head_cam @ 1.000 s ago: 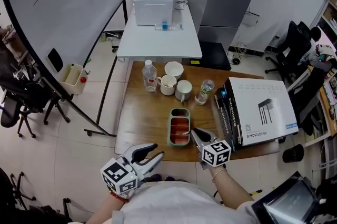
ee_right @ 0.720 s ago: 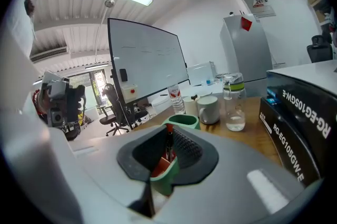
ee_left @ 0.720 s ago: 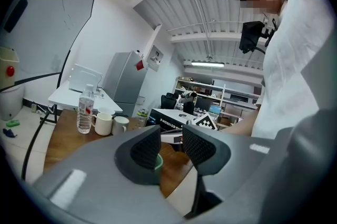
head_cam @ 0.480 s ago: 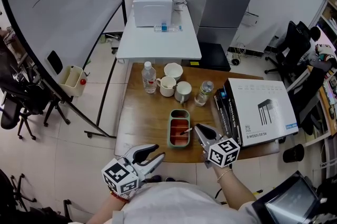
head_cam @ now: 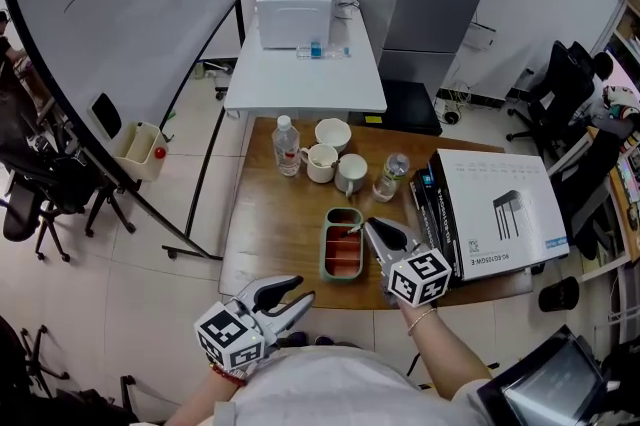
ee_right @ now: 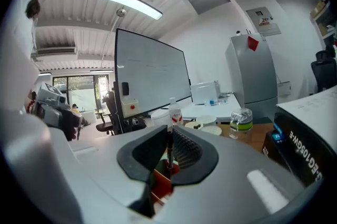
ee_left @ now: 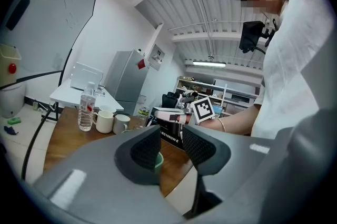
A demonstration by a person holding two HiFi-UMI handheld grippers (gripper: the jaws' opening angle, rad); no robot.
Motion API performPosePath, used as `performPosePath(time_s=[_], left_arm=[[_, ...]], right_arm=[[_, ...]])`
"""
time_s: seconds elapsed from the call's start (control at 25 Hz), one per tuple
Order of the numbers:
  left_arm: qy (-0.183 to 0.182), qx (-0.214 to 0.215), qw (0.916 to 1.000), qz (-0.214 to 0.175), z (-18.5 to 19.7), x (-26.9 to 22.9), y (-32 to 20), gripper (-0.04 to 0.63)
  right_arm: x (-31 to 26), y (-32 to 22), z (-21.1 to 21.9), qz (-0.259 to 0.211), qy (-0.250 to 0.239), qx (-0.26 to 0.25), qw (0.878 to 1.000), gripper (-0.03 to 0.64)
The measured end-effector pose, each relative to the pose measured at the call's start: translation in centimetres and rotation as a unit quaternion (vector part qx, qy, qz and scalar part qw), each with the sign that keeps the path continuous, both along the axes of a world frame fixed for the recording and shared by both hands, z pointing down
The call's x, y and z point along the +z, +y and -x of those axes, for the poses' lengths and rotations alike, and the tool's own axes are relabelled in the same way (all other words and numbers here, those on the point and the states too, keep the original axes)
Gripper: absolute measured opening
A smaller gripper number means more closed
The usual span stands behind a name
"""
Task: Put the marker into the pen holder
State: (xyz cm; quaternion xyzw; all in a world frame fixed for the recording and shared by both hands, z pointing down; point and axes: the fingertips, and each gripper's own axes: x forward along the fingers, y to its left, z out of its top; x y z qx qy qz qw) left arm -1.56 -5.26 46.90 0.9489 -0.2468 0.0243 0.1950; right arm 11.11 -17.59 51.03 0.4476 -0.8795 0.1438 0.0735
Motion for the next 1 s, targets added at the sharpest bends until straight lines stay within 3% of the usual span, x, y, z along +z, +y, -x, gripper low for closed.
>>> performPosePath(time_s=[0.24,0.56,1.0], left_arm=[[-0.007,-0.017,0.9998,0.003,1.0,0.0,0.0,0.132],[-0.007,-0.025,0.9997,0.004,1.4,0.1,0.1,0.132],[-0.006,-0.016,0.9998,0.005,0.6,0.2,-0.1,0.132]], right_arm=[[5.2,-0.9,0.3,0.047,0.009,0.018,0.999,0.023],[7.2,-0.6,0.1,0.079,0.025,0.02,0.996,0.025],[8.0,-0.3,-0.9,0.085,0.047,0.021,0.995,0.047]])
